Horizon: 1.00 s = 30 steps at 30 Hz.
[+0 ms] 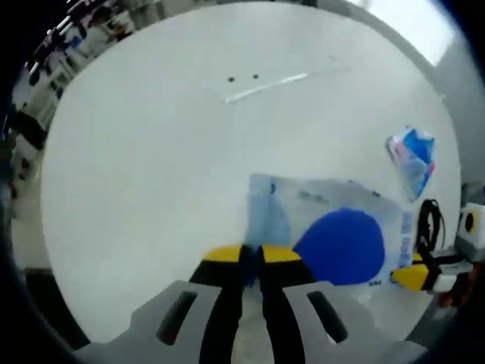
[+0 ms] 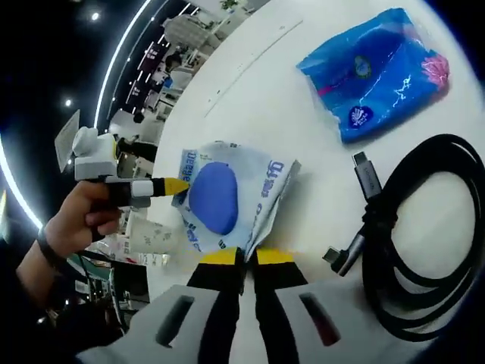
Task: Arrange the tabletop items into an orderly group along one side of the table until the central work area is clear of visible clutter.
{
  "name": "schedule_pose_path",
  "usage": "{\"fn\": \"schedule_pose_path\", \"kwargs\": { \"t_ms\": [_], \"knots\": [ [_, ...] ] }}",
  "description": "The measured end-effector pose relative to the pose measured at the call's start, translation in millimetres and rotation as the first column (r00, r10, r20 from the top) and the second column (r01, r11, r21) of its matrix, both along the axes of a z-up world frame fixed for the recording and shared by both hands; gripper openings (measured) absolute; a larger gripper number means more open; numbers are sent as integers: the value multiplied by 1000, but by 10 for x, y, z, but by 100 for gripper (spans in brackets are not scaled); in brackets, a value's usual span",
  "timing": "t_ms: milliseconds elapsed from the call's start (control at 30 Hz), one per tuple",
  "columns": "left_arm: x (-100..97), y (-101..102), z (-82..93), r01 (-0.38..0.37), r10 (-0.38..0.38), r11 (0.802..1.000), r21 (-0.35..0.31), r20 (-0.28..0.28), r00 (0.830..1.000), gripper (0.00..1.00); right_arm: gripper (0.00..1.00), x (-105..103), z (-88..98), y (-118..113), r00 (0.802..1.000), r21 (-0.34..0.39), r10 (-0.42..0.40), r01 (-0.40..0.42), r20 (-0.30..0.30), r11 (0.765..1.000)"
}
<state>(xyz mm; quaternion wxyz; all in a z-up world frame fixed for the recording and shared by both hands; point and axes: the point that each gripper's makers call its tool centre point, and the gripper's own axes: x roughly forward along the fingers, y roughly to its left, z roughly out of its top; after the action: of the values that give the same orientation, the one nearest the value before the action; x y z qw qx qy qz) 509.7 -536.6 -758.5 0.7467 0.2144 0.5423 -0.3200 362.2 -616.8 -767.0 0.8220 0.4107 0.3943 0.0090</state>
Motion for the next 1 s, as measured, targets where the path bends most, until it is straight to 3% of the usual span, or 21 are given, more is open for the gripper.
{"fn": "schedule_pose_path", "kwargs": {
  "t_ms": [67, 300, 533, 600, 800, 1000],
  "knots": [
    [-12, -13, 15, 21, -21, 1000, 23, 11, 1000, 3, 2, 20, 27, -4, 1000, -41, 23, -22, 13, 999],
    [-92, -31, 128, 18, -18, 1000, 12, 3, 1000, 0, 0, 43, 126, -168, 996, -181, 82, -77, 20, 980],
    [-278, -65, 321, -8, 8, 1000, -12, 20, 1000, 0, 0, 108, 291, -507, 993, -325, 121, -109, 16, 940],
    [-321, -76, 377, -13, 13, 1000, -16, 34, 999, 0, 0, 134, 318, -591, 987, -370, 159, -143, 13, 918],
    [-522, -38, 436, -43, 44, 999, -27, 30, 999, 0, 0, 204, 372, -763, 978, -417, 206, -185, 6, 890],
    [-716, 63, 388, -161, 161, 986, -39, -1, 987, 0, 0, 293, 310, -776, 961, -454, 274, -255, -24, 854]
  ]
}}
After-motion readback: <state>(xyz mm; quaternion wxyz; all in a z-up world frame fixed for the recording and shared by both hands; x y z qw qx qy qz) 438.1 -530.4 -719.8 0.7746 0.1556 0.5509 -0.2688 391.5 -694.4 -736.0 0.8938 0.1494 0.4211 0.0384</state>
